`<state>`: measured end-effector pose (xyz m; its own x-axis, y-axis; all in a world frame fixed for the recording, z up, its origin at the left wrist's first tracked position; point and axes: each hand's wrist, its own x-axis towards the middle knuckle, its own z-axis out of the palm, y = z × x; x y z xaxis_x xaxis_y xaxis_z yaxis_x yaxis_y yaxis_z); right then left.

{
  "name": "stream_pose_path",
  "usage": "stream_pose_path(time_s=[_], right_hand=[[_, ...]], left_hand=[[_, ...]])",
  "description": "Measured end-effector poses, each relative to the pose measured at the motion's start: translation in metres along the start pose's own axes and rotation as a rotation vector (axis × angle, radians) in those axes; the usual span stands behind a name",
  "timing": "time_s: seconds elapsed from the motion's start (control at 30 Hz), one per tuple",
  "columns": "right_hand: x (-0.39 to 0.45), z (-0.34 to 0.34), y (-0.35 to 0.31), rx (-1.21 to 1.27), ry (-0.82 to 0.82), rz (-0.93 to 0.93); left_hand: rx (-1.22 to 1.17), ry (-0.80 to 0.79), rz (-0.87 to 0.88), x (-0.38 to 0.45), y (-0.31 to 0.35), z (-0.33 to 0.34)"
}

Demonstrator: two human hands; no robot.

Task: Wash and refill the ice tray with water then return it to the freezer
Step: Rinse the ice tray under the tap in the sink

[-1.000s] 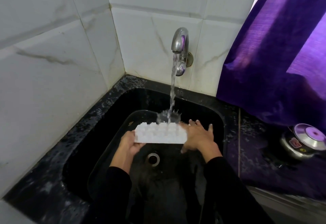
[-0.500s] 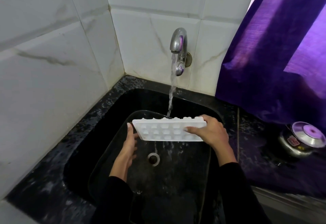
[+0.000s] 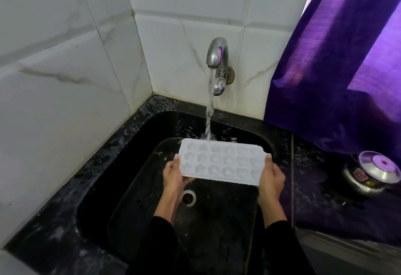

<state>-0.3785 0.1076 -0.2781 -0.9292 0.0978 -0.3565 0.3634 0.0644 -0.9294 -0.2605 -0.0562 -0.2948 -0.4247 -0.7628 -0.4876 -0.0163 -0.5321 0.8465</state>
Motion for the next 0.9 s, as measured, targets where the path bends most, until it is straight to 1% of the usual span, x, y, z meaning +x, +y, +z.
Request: stream_pose_path(time_s=[0.1,0.23,0.37,0.6,0.73,0.9], right_hand=[[0.002,-0.001,0.001,0.083,0.024,0.021],[0.008,-0.004,0.003,0.165,0.054,0.028],[0.015,-0.005,0.006,0.265,0.084,0.064],[0.020,-0.007,0.004,0.404,0.099,0.099],[0.024,-0.008,0.005,0.432,0.099,0.116],[0.025,-0.006,0.005,0.436,0.106,0.135]], left_hand=[[-0.038,-0.004,-0.063,0.002,-0.005,0.008],[-0.062,-0.055,-0.150,0.002,-0.005,0.018],[-0.079,-0.113,-0.170,0.003,0.001,0.030],[-0.133,-0.137,-0.209,0.003,0.003,0.048],[-0.120,-0.145,-0.205,0.002,0.002,0.053],[-0.158,-0.105,-0.204,0.000,0.002,0.052]])
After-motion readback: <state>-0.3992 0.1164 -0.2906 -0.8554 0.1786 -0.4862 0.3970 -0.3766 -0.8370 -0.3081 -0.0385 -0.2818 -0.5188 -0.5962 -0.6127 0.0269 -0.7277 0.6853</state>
